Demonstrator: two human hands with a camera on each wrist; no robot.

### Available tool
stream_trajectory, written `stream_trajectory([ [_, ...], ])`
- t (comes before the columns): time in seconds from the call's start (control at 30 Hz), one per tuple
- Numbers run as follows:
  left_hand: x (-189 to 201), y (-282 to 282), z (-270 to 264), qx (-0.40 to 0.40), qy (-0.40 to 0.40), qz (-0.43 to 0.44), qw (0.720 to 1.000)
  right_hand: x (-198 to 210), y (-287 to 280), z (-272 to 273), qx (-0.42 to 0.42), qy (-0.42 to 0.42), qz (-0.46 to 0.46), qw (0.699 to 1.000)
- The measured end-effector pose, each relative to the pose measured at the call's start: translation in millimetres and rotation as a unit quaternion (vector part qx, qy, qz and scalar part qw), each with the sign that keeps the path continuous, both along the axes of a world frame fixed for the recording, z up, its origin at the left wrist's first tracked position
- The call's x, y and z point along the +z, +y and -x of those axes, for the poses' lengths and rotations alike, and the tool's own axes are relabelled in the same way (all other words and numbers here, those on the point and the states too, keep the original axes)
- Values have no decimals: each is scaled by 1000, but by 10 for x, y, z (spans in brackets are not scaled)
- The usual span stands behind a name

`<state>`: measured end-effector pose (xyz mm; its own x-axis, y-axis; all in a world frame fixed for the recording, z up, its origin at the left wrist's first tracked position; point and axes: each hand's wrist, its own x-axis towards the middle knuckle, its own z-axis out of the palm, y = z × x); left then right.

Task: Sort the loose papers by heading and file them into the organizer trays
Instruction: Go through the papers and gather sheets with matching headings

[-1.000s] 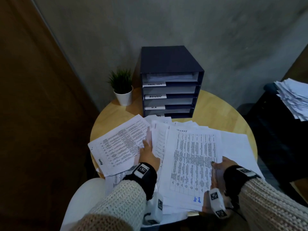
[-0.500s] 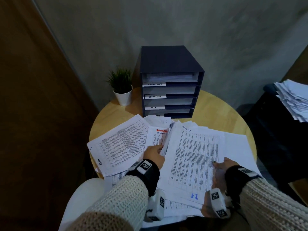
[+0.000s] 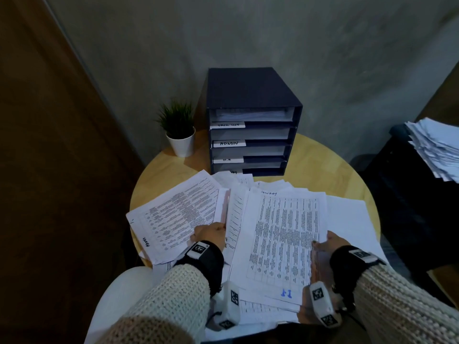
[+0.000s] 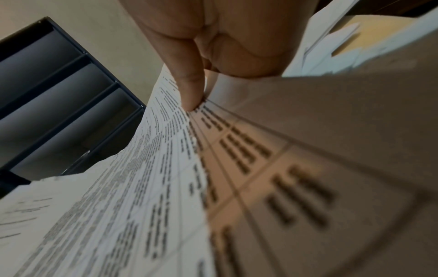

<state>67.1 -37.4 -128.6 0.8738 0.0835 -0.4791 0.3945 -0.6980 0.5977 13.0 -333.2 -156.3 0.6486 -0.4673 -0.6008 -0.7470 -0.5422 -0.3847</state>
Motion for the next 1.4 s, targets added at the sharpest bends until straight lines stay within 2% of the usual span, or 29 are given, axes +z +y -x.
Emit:
stream_trajectory([
  [0.1, 99, 19, 20, 10, -1, 98, 995, -11, -3, -1, -3, -2, 2, 1000],
  [0.17, 158, 20, 27, 23, 31, 157, 987, -23, -14, -8, -7, -7, 0, 1000],
  [0.2, 169, 28, 23, 23, 29, 162, 986, -13, -5, -8, -8, -8, -3, 1000],
  [0.3, 157, 71, -7, 38, -12, 131, 991, 11, -1, -4, -12, -10, -7, 1000],
  [0.4, 186, 83, 7, 50, -70, 144, 986, 58, 30, 10, -19, -19, -6, 1000],
  [0.5, 289, 74, 12, 28, -128, 117, 984, 122, 91, 34, -15, -10, 13, 1000],
  [0.63, 588, 170, -56, -46, -205, 42, 977, 183, 123, 62, -28, -26, 22, 999],
  [0.73, 856, 324, -110, -25, -257, 34, 966, 245, 181, 84, -38, -43, 20, 998],
  [0.87, 1174, 533, -172, 46, -333, 55, 940, 327, 260, 117, -50, -72, 13, 996],
  [0.97, 1445, 694, -197, 93, -409, 82, 904, 433, 319, 134, -58, -90, 8, 994],
  [1.1, 1815, 852, -171, 108, -479, 128, 861, 629, 371, 159, -57, -116, -3, 992],
  [1.17, 1946, 871, -131, 101, -491, 167, 849, 682, 389, 184, -66, -154, -19, 986],
  [1.23, 1982, 844, -92, 97, -481, 200, 848, 707, 407, 208, -83, -205, -52, 974],
  [1.4, 1622, 673, 28, 87, -382, 235, 889, 793, 474, 235, -123, -272, -180, 937],
])
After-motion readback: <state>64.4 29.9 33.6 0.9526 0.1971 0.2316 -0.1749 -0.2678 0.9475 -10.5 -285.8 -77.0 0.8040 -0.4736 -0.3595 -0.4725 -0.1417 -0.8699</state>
